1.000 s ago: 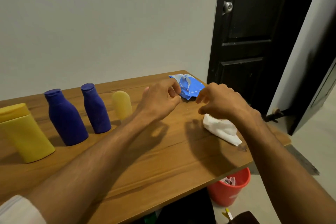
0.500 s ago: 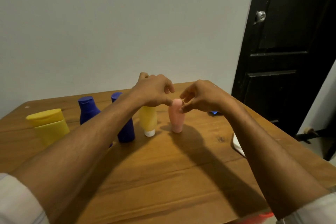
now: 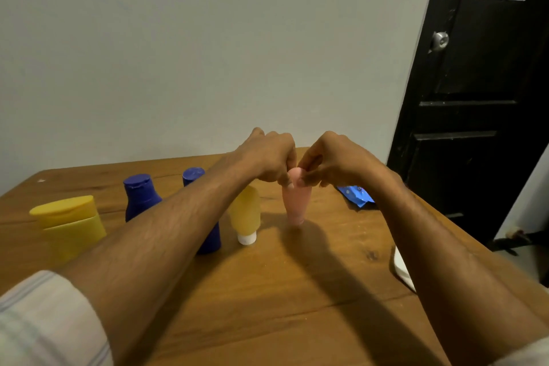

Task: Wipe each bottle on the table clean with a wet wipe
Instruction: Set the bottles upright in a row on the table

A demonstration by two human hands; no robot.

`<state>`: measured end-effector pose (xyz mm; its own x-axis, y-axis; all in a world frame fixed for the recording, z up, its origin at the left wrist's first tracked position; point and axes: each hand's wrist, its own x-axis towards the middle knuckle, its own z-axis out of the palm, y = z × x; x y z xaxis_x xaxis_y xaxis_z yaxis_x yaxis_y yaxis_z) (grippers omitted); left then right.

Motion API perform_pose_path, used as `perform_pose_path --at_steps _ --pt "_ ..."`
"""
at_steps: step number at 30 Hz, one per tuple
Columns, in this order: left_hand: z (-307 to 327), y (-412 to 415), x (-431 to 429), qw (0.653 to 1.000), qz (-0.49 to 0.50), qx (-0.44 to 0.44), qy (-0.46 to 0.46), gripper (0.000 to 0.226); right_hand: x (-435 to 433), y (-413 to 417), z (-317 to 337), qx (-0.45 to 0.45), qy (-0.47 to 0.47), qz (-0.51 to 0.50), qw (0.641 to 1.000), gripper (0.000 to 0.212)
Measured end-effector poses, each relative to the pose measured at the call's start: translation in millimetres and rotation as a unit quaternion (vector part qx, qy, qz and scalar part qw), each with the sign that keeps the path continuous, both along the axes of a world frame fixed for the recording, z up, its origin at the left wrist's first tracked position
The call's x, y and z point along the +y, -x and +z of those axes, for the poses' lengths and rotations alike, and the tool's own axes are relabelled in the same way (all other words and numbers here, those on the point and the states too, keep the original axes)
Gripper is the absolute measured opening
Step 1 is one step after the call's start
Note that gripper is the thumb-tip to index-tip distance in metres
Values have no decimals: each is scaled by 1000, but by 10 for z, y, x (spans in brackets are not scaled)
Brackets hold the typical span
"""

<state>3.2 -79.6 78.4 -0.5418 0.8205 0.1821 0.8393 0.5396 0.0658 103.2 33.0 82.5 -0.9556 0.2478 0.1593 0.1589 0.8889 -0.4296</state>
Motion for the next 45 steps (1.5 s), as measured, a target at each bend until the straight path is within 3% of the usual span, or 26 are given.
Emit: perform_pose_path --at_steps 5,11,22,35,45 --pt "269 237 238 998 40 36 -30 26 231 339 217 40 18 -34 998 25" --pt "435 512 531 994 92 51 6 21 479 803 177 69 42 -43 996 24" --pt "70 1071 963 988 131 17 75 18 672 1366 -133 37 14 -63 997 27" --pt "-18 1173 1012 987 140 -8 85 22 766 1383 -186 21 23 -44 999 30" --pt "185 1077 925 985 148 4 89 29 736 1308 -106 31 24 -78 996 44"
